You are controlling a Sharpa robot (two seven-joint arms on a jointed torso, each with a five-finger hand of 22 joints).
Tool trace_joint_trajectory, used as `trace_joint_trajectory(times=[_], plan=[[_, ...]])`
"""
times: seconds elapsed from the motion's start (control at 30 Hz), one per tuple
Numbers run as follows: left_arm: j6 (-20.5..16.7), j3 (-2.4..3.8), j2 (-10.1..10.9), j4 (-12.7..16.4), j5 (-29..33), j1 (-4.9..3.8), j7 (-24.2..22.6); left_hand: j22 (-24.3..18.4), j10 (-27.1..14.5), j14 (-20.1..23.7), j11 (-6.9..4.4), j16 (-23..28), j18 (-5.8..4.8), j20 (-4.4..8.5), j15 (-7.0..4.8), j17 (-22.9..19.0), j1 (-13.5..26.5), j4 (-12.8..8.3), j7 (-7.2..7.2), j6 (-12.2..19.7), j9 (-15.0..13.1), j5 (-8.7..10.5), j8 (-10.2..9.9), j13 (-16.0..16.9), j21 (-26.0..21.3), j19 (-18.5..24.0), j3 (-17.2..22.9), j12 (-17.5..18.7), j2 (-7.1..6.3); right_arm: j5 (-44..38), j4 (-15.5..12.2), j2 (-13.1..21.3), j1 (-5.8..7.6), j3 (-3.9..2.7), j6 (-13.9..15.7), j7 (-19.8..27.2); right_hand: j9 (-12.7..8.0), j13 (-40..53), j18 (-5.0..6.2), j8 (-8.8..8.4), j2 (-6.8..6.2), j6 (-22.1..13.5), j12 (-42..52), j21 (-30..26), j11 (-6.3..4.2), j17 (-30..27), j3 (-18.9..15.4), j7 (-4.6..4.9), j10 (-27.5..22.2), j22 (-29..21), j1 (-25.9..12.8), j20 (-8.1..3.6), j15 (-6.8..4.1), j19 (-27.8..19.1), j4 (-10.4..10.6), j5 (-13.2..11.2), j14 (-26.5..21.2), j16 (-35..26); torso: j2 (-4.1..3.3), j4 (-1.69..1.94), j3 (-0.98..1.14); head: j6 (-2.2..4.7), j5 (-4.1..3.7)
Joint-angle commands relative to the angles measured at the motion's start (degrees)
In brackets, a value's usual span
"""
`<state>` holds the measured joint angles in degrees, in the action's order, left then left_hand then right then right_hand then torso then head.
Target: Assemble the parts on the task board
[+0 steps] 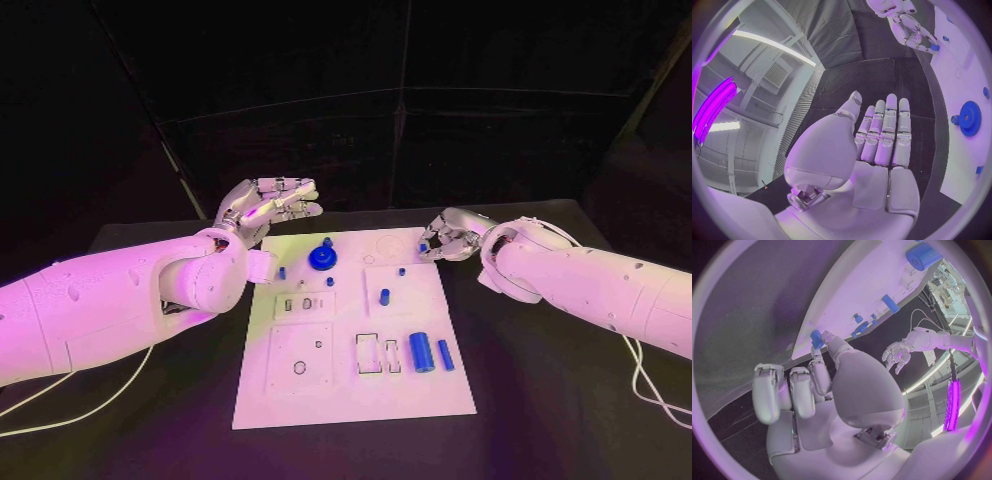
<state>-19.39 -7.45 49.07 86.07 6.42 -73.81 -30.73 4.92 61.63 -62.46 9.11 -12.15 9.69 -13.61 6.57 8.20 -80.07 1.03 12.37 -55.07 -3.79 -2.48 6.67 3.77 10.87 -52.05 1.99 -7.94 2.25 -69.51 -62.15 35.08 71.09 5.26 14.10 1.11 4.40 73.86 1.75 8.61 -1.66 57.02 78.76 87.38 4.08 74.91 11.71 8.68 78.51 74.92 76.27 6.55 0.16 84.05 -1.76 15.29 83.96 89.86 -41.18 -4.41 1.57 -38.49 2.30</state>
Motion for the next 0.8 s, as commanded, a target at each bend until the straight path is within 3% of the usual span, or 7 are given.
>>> trace_joint_trajectory(times=[0.03, 0.17, 0.43, 0.57, 0.8], plan=[[0.7, 0.05, 0.0, 0.1, -0.1, -0.06, -0.1, -0.1, 0.4, -0.1, 0.19, 0.2, 0.81, 0.01, 0.39, 0.1, -0.1, -0.3, 0.4, -0.1, 0.1, -0.22, -0.2, -0.1, -0.2, -0.5, -0.1, 0.2, 0.14, 0.4, 0.0, 0.0, 0.1, -0.02, -0.2, 0.4, 0.1, 0.2, -0.37, 0.44, 0.69, 0.5, 0.4, 0.0, -0.34, 15.1, 0.4, -0.11, 0.2, 8.7, 0.1, -0.58, -0.42, 2.8, 0.1, -0.3, 6.0, 0.1, -0.02, -0.02, 0.0, -0.09, 0.0], [0.7, 0.05, 0.0, 0.2, -0.1, -0.06, -0.2, -0.1, 0.4, -0.1, 0.22, 0.3, 0.8, 0.0, 0.41, 0.1, -0.1, -0.3, 0.43, -0.1, 0.1, -0.22, -0.3, -0.1, -0.2, -0.5, -0.1, 0.3, 0.18, 0.4, 0.0, 0.0, 0.1, -0.03, 0.7, 0.1, 0.1, 0.2, -0.38, 0.52, 0.84, 0.8, 0.4, 0.1, -0.44, 15.1, 0.7, -0.23, 0.2, 8.7, 0.1, -0.68, -0.53, 2.8, 0.1, -0.4, 6.0, 0.1, -0.02, 0.06, 0.04, -0.18, 0.0], [0.3, 0.05, 0.4, 0.5, -0.1, -0.07, -0.5, -0.1, 0.4, -0.1, 0.23, 0.3, 0.8, -0.01, 0.41, 0.1, -0.1, -0.3, 0.44, -0.1, 0.1, -0.22, -0.3, -0.1, -0.2, -0.5, -0.1, 0.3, 0.22, 2.1, -2.7, 1.3, 0.11, -0.04, 7.6, -1.8, 0.0, 0.6, -0.43, 0.48, 1.69, 1.0, 0.6, 0.2, -0.66, 15.1, 1.7, -0.42, 0.6, 8.9, 0.3, -0.93, -0.76, 2.9, 0.1, -0.9, 6.0, 0.1, 0.06, 0.06, -0.09, -0.2, 0.14], [0.2, 0.05, 0.7, 0.7, -0.1, -0.08, -0.6, -0.1, 0.4, -0.1, 0.22, 0.3, 0.8, -0.01, 0.42, 0.1, -0.1, -0.3, 0.43, -0.1, 0.1, -0.22, -0.3, -0.1, -0.3, -0.5, 0.0, 0.4, 0.28, 2.4, -6.1, 2.6, 0.14, -0.06, 10.3, -3.6, -0.1, 0.6, -0.45, 0.45, 1.77, 1.0, 0.6, 0.2, -0.72, 15.1, 2.0, -0.47, 0.7, 9.0, 0.5, -1.0, -0.82, 2.9, -0.1, -1.0, 6.0, 0.1, 0.15, -0.02, -0.12, -0.17, 0.23], [0.0, 0.05, 1.1, 0.8, -0.1, -0.17, -0.7, -0.1, 0.4, -0.1, 0.22, 0.3, 0.8, -0.01, 0.42, 0.1, -0.1, -0.3, 0.43, -0.1, 0.1, -0.22, -0.3, -0.1, -0.3, -0.5, 0.0, 0.4, 0.28, -0.3, -14.0, 4.2, 0.62, -0.11, 12.4, -8.5, -0.1, 0.7, -0.45, 0.42, 1.69, 1.1, 0.5, 0.2, -0.77, 15.1, 2.4, -0.49, 0.7, 9.1, 0.8, -1.08, -0.88, 3.0, -0.4, -1.2, 6.0, 0.1, 0.41, 0.09, -0.63, -0.19, 0.05]])
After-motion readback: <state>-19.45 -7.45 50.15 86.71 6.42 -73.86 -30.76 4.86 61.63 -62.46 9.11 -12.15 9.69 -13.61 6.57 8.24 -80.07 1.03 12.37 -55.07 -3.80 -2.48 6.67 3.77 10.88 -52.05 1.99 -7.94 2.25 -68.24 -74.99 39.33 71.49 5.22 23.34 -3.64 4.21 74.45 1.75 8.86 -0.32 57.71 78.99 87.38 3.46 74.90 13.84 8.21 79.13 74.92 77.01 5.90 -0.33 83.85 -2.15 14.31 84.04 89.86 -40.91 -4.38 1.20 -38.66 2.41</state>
